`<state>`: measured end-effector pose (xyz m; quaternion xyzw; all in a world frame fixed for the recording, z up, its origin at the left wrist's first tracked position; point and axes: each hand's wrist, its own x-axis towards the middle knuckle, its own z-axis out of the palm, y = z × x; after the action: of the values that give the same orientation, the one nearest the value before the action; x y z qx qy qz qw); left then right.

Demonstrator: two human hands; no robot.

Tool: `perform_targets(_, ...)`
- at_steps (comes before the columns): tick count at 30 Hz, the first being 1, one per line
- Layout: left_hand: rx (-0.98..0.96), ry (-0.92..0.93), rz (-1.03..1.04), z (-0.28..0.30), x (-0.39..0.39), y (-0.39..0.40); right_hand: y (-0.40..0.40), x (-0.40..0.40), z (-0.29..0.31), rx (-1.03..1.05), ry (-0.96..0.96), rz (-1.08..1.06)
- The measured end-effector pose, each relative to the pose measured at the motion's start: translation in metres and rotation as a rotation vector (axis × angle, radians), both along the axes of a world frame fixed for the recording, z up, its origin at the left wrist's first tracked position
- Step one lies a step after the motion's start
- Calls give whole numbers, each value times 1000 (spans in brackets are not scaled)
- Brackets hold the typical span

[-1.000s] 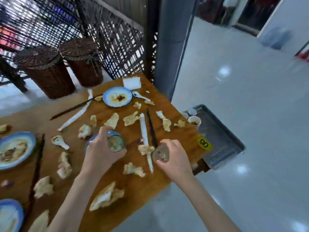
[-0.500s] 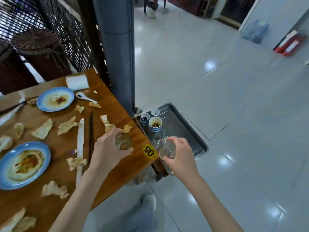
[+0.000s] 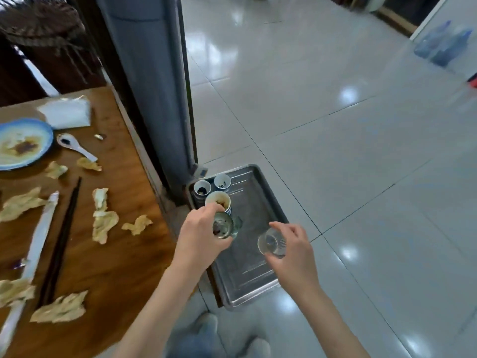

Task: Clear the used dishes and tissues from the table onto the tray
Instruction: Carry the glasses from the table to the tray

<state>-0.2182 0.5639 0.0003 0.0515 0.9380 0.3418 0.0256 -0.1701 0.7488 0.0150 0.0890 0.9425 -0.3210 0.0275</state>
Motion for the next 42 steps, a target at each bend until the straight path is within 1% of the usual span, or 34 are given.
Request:
perform_targets(3,6,-47,91,-29,-4,26,18,-20,-31,-18,-12,49)
perform_targets(6,20,-100,191,-62,-5,49,32,-39,-68,-7,-49,146)
perform_targets(11,-4,-164,313,-118,-8,69,42,-60,-134,-37,-89,289)
perform_targets(15,-28,-204,367,-164,-5,74,44,-71,-189,-36,-113,354)
perform_targets(23,-59,-226,386,-247,-1,77,40,-80,-278,-59,-139,383)
perform_targets(27,-69,-218,419,-277,4,78,34,-80,-306,-75,-130,386)
perform_targets(32,-57,-195,489,-299,3,78,27,-84,-323,-83,-125,362)
perform_targets(42,-1,-199,553,-309,-13,86,18,-96,-332,-84,-160,334)
